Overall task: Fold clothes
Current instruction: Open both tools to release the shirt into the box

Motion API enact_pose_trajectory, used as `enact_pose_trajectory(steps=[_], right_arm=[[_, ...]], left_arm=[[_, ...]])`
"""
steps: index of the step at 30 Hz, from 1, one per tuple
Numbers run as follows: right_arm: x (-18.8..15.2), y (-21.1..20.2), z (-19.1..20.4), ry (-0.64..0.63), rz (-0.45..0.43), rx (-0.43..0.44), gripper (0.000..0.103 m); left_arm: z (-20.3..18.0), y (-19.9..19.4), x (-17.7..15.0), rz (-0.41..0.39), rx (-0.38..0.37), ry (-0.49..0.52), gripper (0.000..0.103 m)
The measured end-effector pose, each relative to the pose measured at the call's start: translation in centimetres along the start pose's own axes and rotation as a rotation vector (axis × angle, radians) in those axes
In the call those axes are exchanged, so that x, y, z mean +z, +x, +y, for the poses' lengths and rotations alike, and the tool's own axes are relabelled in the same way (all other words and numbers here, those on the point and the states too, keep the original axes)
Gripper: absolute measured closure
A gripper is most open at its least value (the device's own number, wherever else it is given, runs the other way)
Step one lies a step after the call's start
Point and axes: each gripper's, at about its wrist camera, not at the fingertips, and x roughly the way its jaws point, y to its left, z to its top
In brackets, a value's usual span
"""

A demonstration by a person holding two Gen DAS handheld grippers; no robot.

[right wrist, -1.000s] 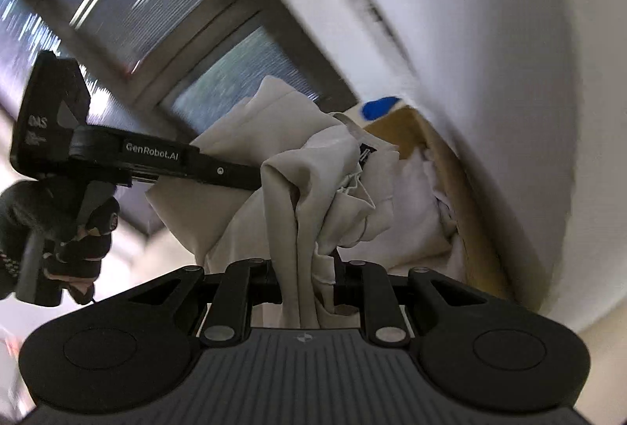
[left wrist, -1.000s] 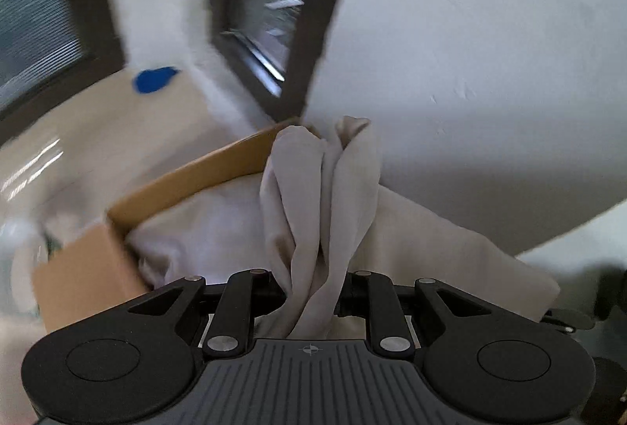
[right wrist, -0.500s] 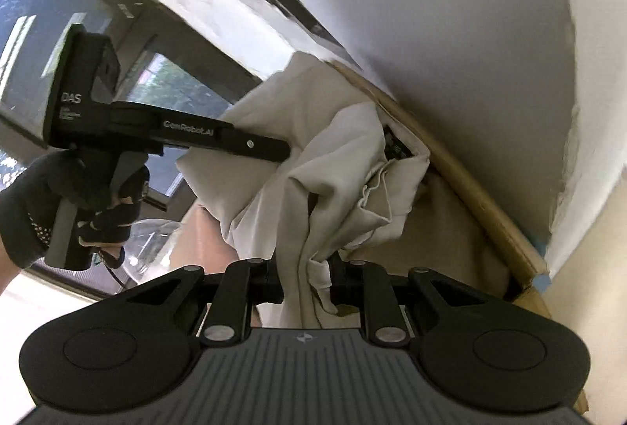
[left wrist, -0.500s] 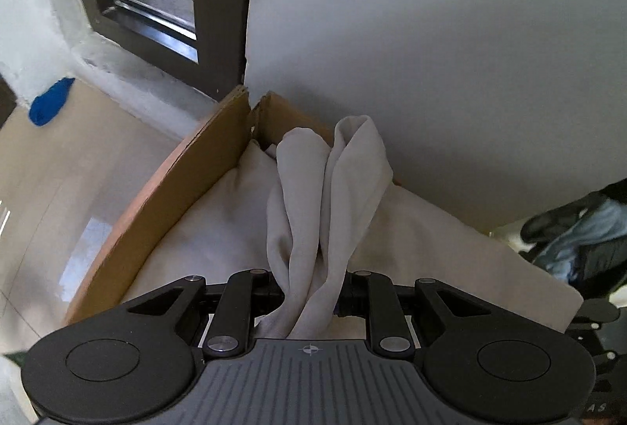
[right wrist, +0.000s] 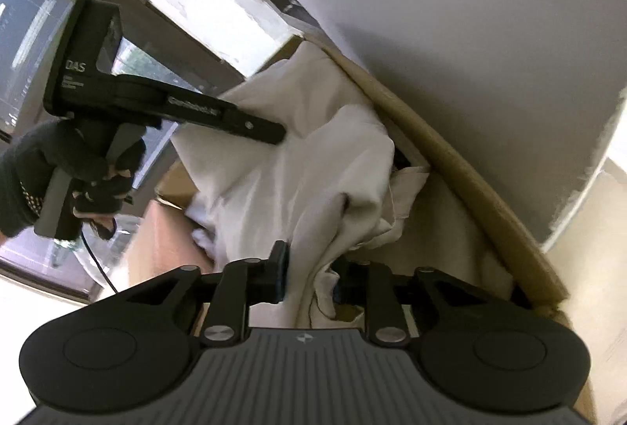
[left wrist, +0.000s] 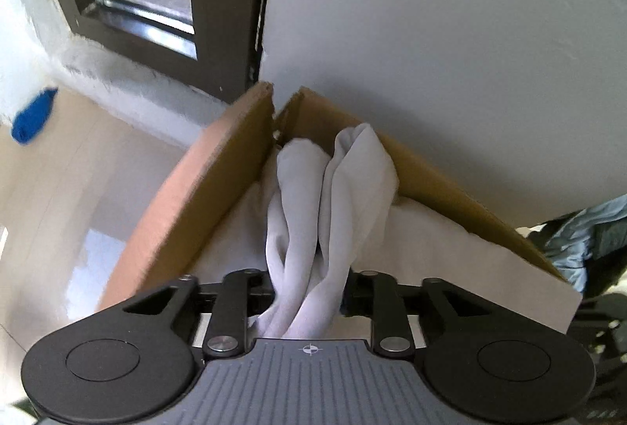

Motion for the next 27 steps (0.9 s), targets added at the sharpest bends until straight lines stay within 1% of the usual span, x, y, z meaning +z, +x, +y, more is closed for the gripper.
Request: enact_pose_trajectory(steps=[1, 2, 3, 5, 7, 8, 9, 10, 12, 13, 14, 15, 18, 22, 24, 26, 27], right_arm=[[-0.1, -0.4, 0.3, -0.019, 0.002, -0.02, 0.065], [-0.3, -0.8, 0.7, -0.043, 0.005, -0.04, 0.063], [-0.5, -1.1, 0.9, -0.071, 0.01, -0.06, 0.057], [-0.5, -1.8, 1.2, -0.132, 0.007, -0.091, 0.056], [-0.5, -2.7, 1.8, -0.191, -0.002, -0.122, 0.048], [-0.7, -3.2, 2.2, -0.224, -0.014, -0.14, 0.046], [-0.9, -3.7, 2.6, -0.262, -0.03, -0.157, 0.039], [-0.9, -4.0, 2.9, -0.301, -0.045, -0.172, 0.035], [-1.1, -4.4, 3.7, -0.381, -0.072, -0.198, 0.035], [-1.2, -4.4, 4.3, -0.424, -0.082, -0.205, 0.035], [-1.3, -4.2, 4.8, -0.462, -0.087, -0.21, 0.035], [-1.3, -3.9, 5.2, -0.489, -0.082, -0.21, 0.035], [-0.9, -2.4, 5.5, -0.521, -0.036, -0.192, 0.034], [-0.8, 0.3, 5.5, -0.542, 0.038, -0.189, 0.034], [-0.7, 1.4, 5.2, -0.538, 0.075, -0.193, 0.034], [-0.7, 2.5, 4.5, -0.527, 0.109, -0.21, 0.034], [-0.7, 2.9, 4.3, -0.517, 0.116, -0.218, 0.034]], left_arm=[[0.2, -0.3, -0.1, -0.017, 0.016, 0.009, 0.064], [0.3, -0.7, -0.2, -0.034, 0.031, 0.017, 0.058], [0.5, -1.2, -0.4, -0.052, 0.042, 0.023, 0.051], [1.0, -2.4, -0.7, -0.096, 0.051, 0.027, 0.047], [1.4, -3.6, -1.0, -0.135, 0.049, 0.032, 0.046], [1.6, -4.1, -1.2, -0.151, 0.048, 0.033, 0.046], [1.6, -4.4, -1.4, -0.165, 0.047, 0.042, 0.046], [1.5, -4.7, -1.6, -0.176, 0.045, 0.061, 0.046], [1.0, -4.7, -2.2, -0.189, 0.038, 0.101, 0.049], [0.7, -4.3, -2.5, -0.185, 0.032, 0.119, 0.052], [0.5, -4.0, -2.7, -0.18, 0.027, 0.136, 0.058], [0.4, -3.5, -2.8, -0.178, 0.026, 0.152, 0.061], [0.2, -1.8, -3.1, -0.171, 0.043, 0.19, 0.061], [1.0, 0.3, -3.5, -0.148, 0.073, 0.166, 0.061], [1.7, 1.2, -3.9, -0.141, 0.092, 0.128, 0.06], [2.4, 1.9, -4.0, -0.146, 0.09, 0.083, 0.06], [2.5, 2.0, -4.1, -0.155, 0.089, 0.076, 0.06]])
